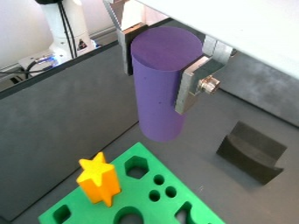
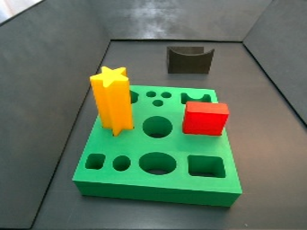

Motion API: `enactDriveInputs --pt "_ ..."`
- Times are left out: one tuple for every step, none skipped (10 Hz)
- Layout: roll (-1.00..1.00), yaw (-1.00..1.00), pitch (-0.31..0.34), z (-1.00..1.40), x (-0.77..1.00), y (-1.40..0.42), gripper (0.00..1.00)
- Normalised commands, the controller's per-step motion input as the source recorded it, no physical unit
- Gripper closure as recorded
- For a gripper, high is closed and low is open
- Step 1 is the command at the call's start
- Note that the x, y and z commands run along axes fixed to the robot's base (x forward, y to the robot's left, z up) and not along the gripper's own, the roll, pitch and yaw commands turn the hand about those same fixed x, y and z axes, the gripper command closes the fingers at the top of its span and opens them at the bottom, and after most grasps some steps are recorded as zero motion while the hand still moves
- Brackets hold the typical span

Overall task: Pick up the round object. Move up. Place the round object on the fixture. Regrasp the round object. Move to above the board. Insert the round object.
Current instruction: Insert the round object.

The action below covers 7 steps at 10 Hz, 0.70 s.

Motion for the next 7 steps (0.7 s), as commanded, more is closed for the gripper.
enactDriveInputs --pt "0.00 0.00 0.000 0.00 0.01 -0.01 1.00" --pt "0.00 -0.06 0.000 0.00 0.02 -0.04 1.00" --pt "0.00 -0.12 0.000 0.00 0.12 -0.06 1.00" --pt "0.00 -0.11 0.000 0.00 0.23 -0.07 1.00" --pt "0.00 -0.13 0.000 -0.06 0.18 -0.09 1.00" --pt "0.00 -0.15 0.000 -0.11 0.21 -0.11 1.00" --pt "0.00 -0.24 0.000 -0.14 0.17 -0.10 1.00"
